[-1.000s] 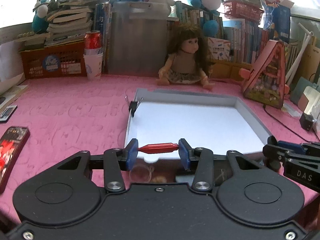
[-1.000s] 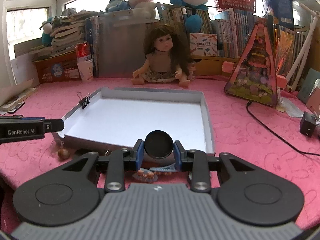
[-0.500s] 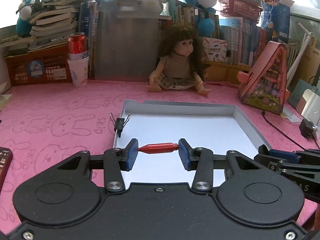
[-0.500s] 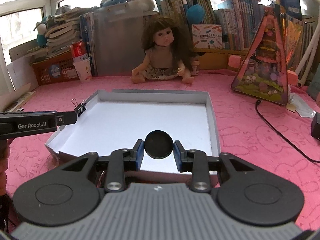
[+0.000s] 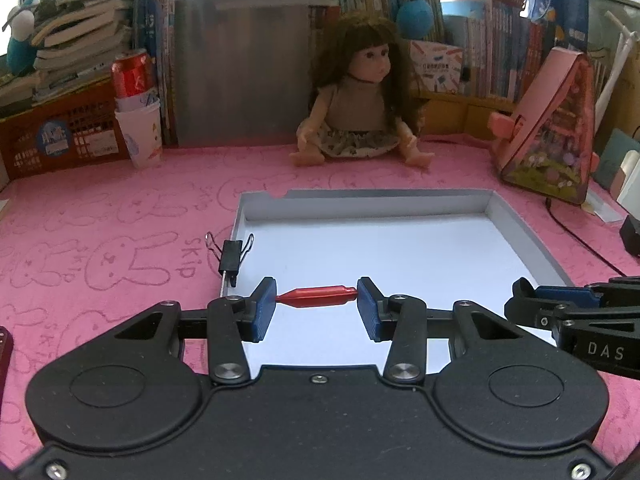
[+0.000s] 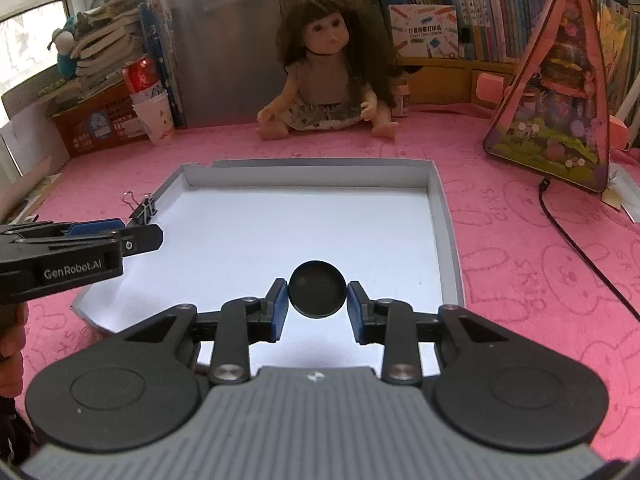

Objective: Organize rigid objects
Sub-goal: 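Lift the red capsule with the left tool while the right tool carries the lid over the tray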

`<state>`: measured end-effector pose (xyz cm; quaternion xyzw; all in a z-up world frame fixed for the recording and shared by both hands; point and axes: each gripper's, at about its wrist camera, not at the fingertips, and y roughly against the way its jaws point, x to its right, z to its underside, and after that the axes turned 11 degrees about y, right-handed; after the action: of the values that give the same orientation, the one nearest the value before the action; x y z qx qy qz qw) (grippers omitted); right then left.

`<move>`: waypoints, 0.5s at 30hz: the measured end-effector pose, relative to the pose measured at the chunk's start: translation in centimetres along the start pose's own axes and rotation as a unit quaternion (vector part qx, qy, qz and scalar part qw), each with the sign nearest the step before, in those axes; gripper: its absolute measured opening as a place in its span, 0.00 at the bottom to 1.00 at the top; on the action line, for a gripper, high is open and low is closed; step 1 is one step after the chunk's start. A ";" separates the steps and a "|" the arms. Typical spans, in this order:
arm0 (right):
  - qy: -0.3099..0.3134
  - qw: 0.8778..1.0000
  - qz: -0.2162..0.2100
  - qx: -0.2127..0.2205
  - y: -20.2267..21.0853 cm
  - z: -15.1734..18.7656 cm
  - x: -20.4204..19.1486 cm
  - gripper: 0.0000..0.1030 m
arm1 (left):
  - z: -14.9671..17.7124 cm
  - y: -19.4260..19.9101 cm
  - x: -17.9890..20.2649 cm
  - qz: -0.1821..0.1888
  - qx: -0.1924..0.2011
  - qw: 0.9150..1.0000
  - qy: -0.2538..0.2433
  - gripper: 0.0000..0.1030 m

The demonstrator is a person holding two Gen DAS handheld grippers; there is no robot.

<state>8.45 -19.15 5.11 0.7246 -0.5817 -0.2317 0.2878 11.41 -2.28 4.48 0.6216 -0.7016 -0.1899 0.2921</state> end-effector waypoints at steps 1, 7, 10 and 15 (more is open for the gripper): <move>0.000 1.000 0.000 -0.005 -0.3 -0.2 0.1 0.36 | -0.1 -0.3 0.0 0.001 -0.005 1.000 0.001 0.41; -0.002 1.000 0.001 -0.027 -1.8 -0.6 0.4 0.36 | 0.1 -1.9 -0.1 -0.003 -0.026 1.000 -0.002 0.41; -0.001 0.999 0.004 -0.033 -2.2 -0.5 0.5 0.36 | 0.2 -2.4 -0.2 -0.005 -0.032 0.999 -0.003 0.41; 0.004 0.999 0.007 -0.040 -2.8 -0.6 0.5 0.36 | 0.3 -2.9 -0.2 -0.003 -0.037 0.999 -0.005 0.41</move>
<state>10.90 -19.07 3.65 0.7095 -0.5757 -0.2502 0.3204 13.39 -2.59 2.41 0.6118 -0.6935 -0.2196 0.3107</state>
